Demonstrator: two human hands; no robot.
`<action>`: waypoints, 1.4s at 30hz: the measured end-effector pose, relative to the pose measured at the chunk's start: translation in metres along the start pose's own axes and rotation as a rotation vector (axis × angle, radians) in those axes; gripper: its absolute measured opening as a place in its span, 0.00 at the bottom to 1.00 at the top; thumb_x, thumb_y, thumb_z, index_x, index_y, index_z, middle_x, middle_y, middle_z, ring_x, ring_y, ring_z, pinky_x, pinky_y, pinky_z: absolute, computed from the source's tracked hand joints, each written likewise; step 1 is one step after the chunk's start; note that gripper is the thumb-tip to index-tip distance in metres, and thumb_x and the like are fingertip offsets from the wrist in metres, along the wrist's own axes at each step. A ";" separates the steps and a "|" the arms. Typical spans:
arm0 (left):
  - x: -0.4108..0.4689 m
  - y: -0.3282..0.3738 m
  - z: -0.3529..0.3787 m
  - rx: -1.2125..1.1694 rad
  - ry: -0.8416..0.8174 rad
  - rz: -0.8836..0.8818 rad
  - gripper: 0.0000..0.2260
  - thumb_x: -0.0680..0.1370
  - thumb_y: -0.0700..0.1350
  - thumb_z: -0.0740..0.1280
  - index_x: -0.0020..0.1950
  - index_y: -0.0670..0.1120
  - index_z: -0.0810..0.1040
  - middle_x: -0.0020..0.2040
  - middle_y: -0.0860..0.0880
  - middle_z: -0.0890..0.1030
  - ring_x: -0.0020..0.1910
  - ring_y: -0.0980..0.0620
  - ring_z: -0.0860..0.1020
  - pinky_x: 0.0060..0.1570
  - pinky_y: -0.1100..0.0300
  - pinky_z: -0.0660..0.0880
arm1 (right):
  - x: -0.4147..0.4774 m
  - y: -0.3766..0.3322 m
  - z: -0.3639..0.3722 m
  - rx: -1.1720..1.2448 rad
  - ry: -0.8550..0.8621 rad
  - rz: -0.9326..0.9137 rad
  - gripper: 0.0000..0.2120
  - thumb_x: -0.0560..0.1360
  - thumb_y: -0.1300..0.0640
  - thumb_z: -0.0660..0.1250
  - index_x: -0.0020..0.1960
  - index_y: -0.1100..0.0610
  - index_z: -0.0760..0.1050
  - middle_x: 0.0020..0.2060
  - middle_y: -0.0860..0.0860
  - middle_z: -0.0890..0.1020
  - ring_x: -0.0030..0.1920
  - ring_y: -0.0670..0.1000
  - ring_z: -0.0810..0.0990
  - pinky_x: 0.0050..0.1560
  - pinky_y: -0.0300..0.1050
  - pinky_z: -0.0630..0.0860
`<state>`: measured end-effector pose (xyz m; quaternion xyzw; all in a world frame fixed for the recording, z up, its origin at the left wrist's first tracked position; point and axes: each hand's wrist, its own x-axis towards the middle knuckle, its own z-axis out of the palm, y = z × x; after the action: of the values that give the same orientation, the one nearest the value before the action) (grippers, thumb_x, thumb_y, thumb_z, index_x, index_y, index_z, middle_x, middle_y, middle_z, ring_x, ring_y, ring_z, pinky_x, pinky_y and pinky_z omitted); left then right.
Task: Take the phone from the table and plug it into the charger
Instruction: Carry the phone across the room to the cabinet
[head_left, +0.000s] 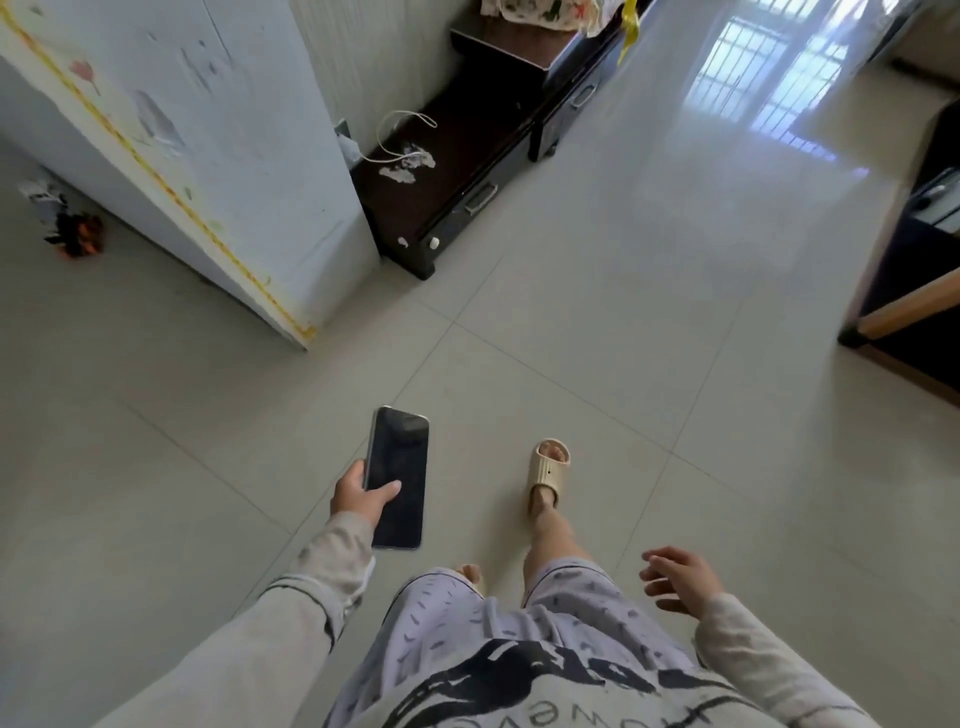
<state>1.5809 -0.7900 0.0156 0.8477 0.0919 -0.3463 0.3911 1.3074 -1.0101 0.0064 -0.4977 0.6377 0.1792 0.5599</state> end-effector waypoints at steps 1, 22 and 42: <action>0.009 0.010 0.006 -0.006 0.005 -0.020 0.14 0.71 0.33 0.69 0.32 0.46 0.67 0.44 0.43 0.77 0.43 0.47 0.73 0.46 0.58 0.67 | 0.011 -0.017 -0.005 -0.009 -0.010 -0.007 0.10 0.77 0.67 0.55 0.56 0.67 0.72 0.31 0.55 0.73 0.30 0.51 0.70 0.31 0.41 0.66; 0.110 0.152 0.096 -0.146 0.257 -0.377 0.07 0.70 0.30 0.68 0.40 0.39 0.71 0.45 0.42 0.76 0.44 0.46 0.73 0.46 0.58 0.66 | 0.155 -0.376 -0.096 -0.238 -0.252 -0.265 0.07 0.78 0.67 0.56 0.50 0.61 0.72 0.31 0.53 0.75 0.16 0.37 0.74 0.19 0.29 0.69; 0.332 0.414 0.093 -0.268 0.209 -0.276 0.19 0.72 0.35 0.69 0.61 0.32 0.72 0.64 0.35 0.76 0.62 0.36 0.75 0.63 0.47 0.71 | 0.250 -0.607 -0.122 -0.094 -0.068 -0.098 0.06 0.78 0.65 0.56 0.46 0.61 0.71 0.32 0.56 0.74 0.31 0.53 0.71 0.32 0.40 0.66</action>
<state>1.9565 -1.1763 0.0023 0.7987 0.2924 -0.2915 0.4377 1.7793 -1.4818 0.0206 -0.5478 0.5842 0.1981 0.5651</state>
